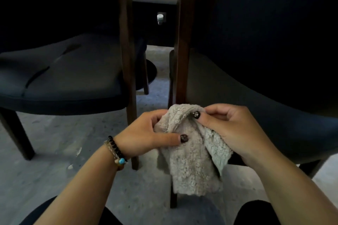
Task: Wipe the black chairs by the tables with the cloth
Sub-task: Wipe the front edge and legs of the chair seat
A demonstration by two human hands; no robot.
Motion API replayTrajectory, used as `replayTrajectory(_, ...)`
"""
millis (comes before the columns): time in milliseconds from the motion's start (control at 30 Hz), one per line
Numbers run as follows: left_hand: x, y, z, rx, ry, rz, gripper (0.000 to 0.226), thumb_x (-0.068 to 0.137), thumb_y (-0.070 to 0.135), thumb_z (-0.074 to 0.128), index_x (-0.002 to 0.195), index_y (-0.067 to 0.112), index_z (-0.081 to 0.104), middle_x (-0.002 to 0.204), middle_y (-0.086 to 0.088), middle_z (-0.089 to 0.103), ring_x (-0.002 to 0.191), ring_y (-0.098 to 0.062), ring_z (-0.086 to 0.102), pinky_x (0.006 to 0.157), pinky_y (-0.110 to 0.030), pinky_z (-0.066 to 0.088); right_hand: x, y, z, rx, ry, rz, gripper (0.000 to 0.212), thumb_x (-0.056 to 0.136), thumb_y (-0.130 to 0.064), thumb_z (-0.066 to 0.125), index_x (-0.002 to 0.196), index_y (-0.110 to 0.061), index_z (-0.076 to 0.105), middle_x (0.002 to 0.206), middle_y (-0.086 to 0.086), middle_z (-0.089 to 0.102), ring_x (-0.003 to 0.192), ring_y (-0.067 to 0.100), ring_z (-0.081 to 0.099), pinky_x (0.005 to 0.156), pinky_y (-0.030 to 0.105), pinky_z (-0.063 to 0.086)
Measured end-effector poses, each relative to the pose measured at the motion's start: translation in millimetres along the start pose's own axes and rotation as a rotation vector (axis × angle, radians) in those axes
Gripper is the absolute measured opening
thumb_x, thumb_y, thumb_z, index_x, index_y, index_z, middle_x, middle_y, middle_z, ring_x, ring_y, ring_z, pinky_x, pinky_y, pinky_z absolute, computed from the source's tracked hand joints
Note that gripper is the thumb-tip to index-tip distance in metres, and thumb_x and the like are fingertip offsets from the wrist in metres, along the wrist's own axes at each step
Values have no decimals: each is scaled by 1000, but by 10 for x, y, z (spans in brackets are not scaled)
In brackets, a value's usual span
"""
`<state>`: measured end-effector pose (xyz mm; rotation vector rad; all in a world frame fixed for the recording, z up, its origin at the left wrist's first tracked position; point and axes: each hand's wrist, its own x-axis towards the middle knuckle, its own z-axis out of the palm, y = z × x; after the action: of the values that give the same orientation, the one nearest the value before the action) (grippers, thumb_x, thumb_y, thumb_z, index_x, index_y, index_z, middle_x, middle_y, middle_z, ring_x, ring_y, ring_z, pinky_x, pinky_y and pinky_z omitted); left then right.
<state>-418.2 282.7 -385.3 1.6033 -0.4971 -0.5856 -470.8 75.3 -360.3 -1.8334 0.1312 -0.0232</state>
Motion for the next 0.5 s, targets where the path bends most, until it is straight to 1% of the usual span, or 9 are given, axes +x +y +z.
replayTrajectory(67, -14, -6, -160, 44, 98, 10, 39, 65, 19, 84, 101, 22, 68, 96, 0, 74, 89, -18, 71, 70, -24, 56, 100, 71, 52, -43, 116, -49, 9, 84, -28, 70, 78, -28, 76, 76, -7, 75, 72, 6, 71, 63, 20, 57)
replayTrajectory(133, -3, -39, -388, 10, 352, 46, 30, 70, 15, 79, 96, 24, 67, 88, 4, 74, 84, -15, 71, 65, -22, 55, 232, 181, 81, -153, 294, -109, 9, 86, -29, 65, 88, -29, 74, 80, -10, 73, 78, 2, 69, 70, 23, 56)
replayTrajectory(200, 63, -97, -565, 29, 606, 73, 29, 81, 9, 71, 100, 30, 62, 89, 6, 72, 84, -4, 68, 69, -17, 53, 358, 273, 120, -305, 402, -169, 14, 89, -26, 63, 101, -27, 71, 89, -15, 69, 86, -7, 63, 73, 14, 51)
replayTrajectory(233, 129, -140, -613, 126, 720, 77, 29, 83, 12, 69, 100, 32, 57, 89, 8, 68, 82, 3, 64, 67, -11, 48, 419, 308, 145, -381, 427, -209, 16, 90, -24, 62, 105, -27, 69, 93, -19, 65, 88, -9, 60, 71, 8, 47)
replayTrajectory(300, 322, -244, -631, 272, 871, 71, 30, 83, 20, 68, 101, 31, 47, 87, 14, 59, 73, 7, 57, 55, -7, 40, 533, 355, 211, -538, 445, -314, 20, 91, -24, 58, 109, -26, 66, 99, -19, 58, 91, -14, 54, 71, 3, 40)
replayTrajectory(333, 440, -288, -616, 271, 886, 77, 31, 84, 22, 67, 104, 30, 44, 86, 15, 56, 72, 6, 55, 53, -8, 39, 585, 371, 253, -599, 441, -358, 21, 91, -25, 55, 111, -26, 64, 101, -17, 56, 93, -15, 51, 73, 2, 38)
replayTrajectory(400, 696, -382, -605, 221, 853, 117, 36, 88, 19, 62, 118, 30, 46, 89, 19, 55, 75, 9, 53, 55, -4, 42, 672, 408, 336, -704, 403, -392, 24, 92, -27, 51, 113, -26, 61, 105, -12, 57, 96, -11, 49, 80, 5, 37)
replayTrajectory(433, 849, -438, -618, 195, 839, 130, 40, 89, 16, 59, 125, 30, 48, 91, 18, 56, 77, 9, 53, 59, -1, 42, 738, 446, 358, -773, 383, -388, 25, 92, -27, 52, 115, -26, 61, 110, -9, 58, 102, -7, 49, 88, 10, 38)
replayTrajectory(500, 1077, -513, -600, 159, 853, 131, 43, 90, 14, 56, 130, 30, 51, 97, 14, 58, 82, 3, 56, 63, 0, 42, 759, 530, 353, -879, 336, -341, 30, 92, -28, 54, 120, -23, 61, 126, -6, 58, 126, 6, 45, 106, 31, 39)
